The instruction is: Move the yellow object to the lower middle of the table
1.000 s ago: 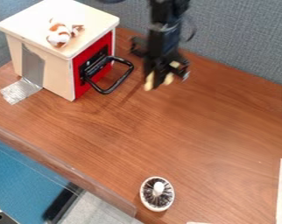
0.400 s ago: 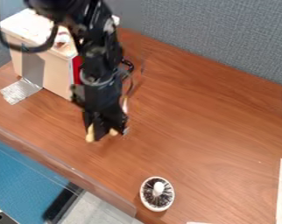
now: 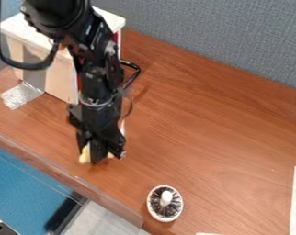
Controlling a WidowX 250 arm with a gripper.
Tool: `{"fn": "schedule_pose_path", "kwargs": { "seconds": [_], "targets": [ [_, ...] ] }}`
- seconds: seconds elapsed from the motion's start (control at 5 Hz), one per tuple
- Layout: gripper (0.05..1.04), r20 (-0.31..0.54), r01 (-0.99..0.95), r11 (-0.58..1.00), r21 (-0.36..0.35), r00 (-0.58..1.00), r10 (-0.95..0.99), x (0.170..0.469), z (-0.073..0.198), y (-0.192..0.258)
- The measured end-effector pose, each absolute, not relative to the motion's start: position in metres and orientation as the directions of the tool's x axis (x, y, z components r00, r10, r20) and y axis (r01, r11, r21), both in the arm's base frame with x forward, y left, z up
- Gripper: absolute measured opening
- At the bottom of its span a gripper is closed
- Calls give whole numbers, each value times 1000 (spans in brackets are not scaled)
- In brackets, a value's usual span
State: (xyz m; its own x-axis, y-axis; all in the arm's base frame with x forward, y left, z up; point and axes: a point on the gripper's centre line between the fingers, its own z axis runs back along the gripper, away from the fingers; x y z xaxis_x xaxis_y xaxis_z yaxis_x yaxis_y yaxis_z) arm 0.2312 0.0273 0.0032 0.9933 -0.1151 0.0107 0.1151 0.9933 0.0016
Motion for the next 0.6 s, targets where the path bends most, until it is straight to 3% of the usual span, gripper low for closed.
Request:
{"fn": "schedule_pose_path", "kwargs": {
  "seconds": [0.2,0.4,0.6],
  "targets": [
    [634,0,89,996,8,996,-89,229,5,28],
    [932,50,88,996,-5,995,-87,231,24,25],
    [1005,66,92,996,-22,994,-90,228,35,30]
  ]
}}
